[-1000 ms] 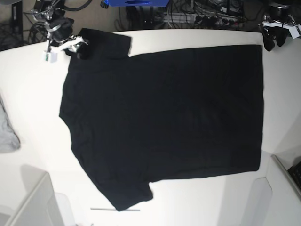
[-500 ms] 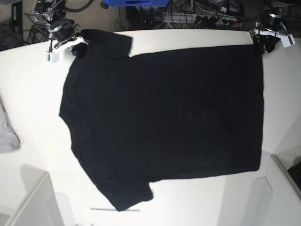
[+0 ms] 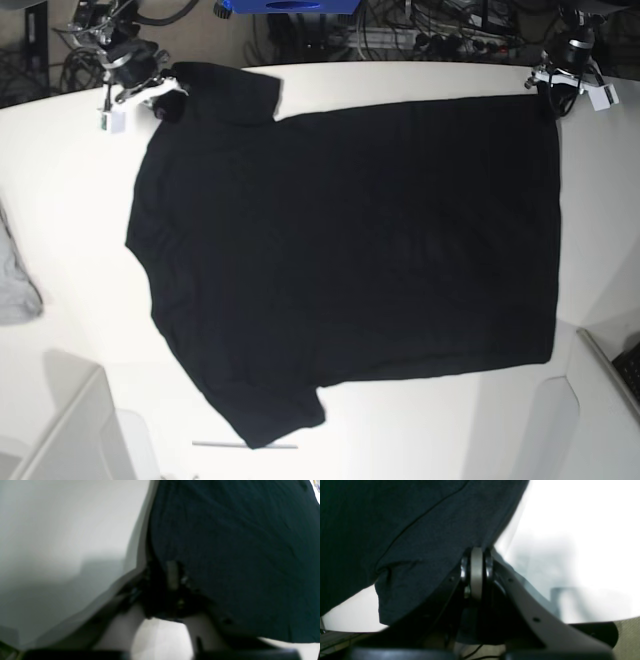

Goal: Fold the T-shirt properly
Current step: 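Close both grippers on the shoulder edges of the black T-shirt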

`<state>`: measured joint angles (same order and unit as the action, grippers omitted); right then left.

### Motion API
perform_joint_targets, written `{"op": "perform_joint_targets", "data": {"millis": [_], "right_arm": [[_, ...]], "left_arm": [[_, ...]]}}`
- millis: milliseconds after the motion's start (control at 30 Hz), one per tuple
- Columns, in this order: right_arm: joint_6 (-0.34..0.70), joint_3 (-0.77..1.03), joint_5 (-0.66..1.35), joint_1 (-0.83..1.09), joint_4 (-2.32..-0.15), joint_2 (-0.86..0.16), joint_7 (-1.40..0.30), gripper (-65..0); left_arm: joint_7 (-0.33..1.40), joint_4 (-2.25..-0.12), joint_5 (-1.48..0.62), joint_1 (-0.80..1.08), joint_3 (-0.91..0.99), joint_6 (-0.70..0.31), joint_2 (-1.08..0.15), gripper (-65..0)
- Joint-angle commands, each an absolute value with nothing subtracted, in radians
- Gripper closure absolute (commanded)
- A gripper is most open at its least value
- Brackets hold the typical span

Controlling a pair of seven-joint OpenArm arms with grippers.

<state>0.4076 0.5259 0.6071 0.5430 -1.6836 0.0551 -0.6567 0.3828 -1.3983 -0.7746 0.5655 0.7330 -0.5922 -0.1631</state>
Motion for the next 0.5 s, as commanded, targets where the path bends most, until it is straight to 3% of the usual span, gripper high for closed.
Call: {"op": "perform_joint_targets", "data": {"millis": [0,467], "right_arm": [[0.39,0.526,0.555,0.558,-1.678,0.047,-0.714,0.0],[0.39,0.536,0.556,0.601,-1.768,0.031,-0.711,0.0]], "left_arm": [[0.392,-1.406,-0.773,0.578,0.737,-0.598,-0.171,-2.0],[0.389,-1.437,-0.766,0.642,0.746,-0.602,-0.18,0.0]]}}
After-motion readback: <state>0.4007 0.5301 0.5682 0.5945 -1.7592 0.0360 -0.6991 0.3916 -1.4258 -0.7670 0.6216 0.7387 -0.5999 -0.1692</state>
